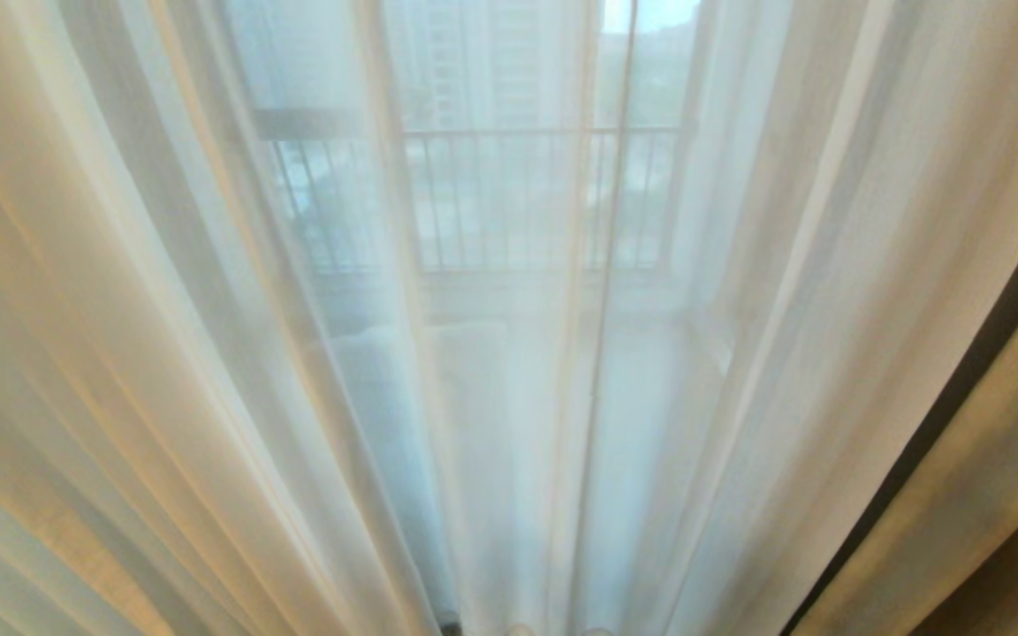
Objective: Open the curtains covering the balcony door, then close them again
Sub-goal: Close the outer curtains on both sides
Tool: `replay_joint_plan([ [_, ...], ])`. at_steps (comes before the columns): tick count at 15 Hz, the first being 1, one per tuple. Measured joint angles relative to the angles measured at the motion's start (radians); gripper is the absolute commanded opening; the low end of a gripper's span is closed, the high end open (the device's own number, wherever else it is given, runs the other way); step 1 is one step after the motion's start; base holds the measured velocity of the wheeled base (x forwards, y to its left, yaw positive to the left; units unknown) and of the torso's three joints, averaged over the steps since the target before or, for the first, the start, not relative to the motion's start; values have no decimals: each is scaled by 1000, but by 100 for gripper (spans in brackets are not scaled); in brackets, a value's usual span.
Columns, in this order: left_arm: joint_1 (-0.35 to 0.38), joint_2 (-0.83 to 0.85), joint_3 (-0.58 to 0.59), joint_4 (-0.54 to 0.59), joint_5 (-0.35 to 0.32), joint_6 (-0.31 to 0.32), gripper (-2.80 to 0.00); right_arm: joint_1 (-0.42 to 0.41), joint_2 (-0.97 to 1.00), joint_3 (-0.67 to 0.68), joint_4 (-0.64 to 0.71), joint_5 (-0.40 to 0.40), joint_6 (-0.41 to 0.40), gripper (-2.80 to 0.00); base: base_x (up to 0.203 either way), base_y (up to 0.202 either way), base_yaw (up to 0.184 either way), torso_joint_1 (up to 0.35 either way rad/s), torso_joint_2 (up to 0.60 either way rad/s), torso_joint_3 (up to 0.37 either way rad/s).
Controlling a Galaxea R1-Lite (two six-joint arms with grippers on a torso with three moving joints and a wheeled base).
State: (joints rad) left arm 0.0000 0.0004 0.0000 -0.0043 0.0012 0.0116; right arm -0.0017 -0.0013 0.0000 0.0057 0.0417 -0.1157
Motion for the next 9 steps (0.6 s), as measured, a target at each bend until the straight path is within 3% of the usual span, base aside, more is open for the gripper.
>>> replay_joint_plan([
  [6,0,0,0,1,-1,2,-280,0,0,0,0,0,0,-280,0,-188,-2,3,2,2],
  [9,0,0,0,1,-1,1,-280,0,0,0,0,0,0,-280,0,-62,-1,-1,0,1],
])
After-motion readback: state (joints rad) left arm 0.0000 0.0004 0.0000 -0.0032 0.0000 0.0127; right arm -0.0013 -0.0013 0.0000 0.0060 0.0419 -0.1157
